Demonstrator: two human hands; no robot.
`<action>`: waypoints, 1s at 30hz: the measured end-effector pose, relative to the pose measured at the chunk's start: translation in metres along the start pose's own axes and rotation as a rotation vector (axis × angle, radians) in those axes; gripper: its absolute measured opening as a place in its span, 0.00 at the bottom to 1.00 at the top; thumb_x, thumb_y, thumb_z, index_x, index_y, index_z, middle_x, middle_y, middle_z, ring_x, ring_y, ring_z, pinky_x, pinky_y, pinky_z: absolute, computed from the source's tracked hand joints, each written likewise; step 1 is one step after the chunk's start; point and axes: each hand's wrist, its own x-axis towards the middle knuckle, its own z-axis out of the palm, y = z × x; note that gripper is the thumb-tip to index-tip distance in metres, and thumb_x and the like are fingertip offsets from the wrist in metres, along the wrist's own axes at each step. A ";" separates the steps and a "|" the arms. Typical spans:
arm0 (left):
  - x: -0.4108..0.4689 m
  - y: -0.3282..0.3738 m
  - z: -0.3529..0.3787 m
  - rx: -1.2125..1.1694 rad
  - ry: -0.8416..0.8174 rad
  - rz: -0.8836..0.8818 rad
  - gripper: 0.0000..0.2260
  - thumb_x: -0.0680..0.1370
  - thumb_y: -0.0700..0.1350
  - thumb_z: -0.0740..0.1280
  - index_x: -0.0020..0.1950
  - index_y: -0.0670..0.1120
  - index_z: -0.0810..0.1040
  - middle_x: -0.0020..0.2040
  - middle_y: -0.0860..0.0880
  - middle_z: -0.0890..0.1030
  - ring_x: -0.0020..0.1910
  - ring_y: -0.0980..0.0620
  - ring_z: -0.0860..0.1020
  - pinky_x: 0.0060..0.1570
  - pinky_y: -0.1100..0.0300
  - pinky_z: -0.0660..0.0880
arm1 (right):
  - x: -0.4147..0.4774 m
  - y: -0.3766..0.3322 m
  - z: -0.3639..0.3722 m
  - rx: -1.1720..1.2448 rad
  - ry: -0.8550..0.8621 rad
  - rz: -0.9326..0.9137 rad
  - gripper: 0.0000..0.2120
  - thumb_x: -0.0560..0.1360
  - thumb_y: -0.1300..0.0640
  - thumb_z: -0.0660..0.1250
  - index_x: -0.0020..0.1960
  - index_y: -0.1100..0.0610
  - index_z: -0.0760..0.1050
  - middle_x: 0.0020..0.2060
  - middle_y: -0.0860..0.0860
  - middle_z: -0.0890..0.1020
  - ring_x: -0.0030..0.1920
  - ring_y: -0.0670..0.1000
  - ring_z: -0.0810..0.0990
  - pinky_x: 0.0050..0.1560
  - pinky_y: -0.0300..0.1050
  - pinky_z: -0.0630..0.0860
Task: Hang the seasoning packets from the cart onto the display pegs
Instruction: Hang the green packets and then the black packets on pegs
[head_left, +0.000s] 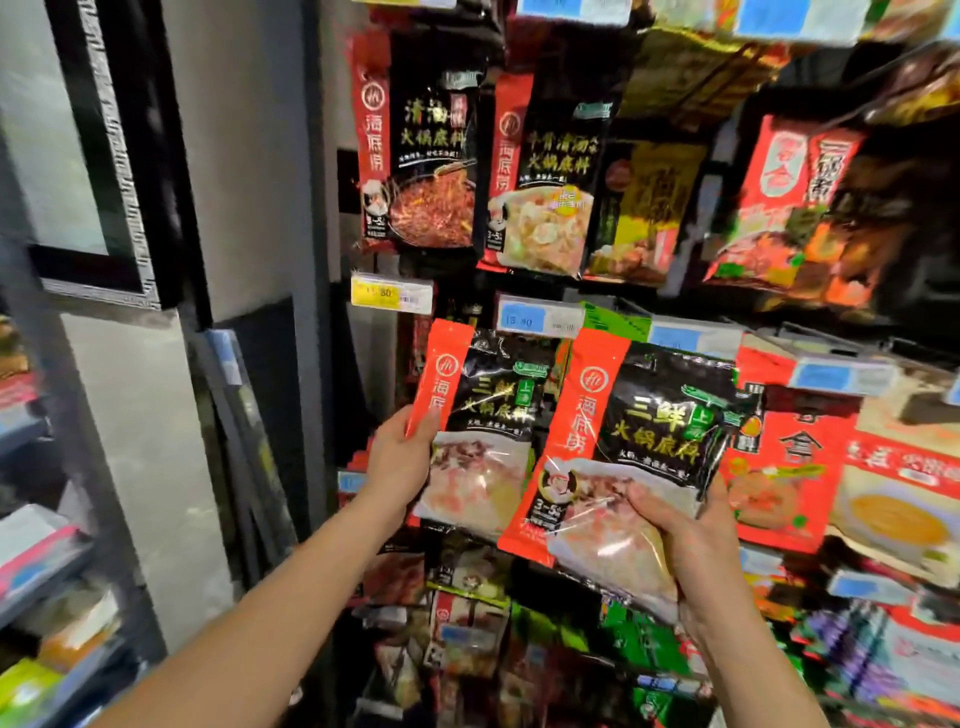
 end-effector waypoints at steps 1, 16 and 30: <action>0.001 0.001 0.003 0.001 -0.015 0.011 0.09 0.84 0.52 0.65 0.60 0.50 0.81 0.48 0.54 0.83 0.45 0.57 0.78 0.42 0.63 0.71 | 0.002 -0.001 -0.004 0.008 0.002 0.001 0.53 0.55 0.48 0.87 0.75 0.51 0.67 0.64 0.58 0.82 0.59 0.63 0.84 0.58 0.70 0.80; 0.021 0.001 0.019 -0.008 -0.113 0.065 0.10 0.84 0.52 0.63 0.62 0.50 0.79 0.41 0.53 0.79 0.29 0.63 0.73 0.30 0.69 0.70 | 0.010 -0.001 -0.014 -0.056 0.008 -0.028 0.64 0.49 0.35 0.87 0.78 0.42 0.60 0.72 0.52 0.76 0.68 0.61 0.78 0.66 0.70 0.74; 0.005 -0.020 0.019 -0.024 -0.145 0.160 0.10 0.84 0.54 0.63 0.64 0.56 0.77 0.54 0.59 0.83 0.52 0.67 0.79 0.48 0.71 0.73 | 0.015 0.005 -0.018 -0.089 0.018 -0.026 0.66 0.48 0.33 0.86 0.79 0.40 0.56 0.77 0.51 0.70 0.73 0.60 0.73 0.70 0.71 0.71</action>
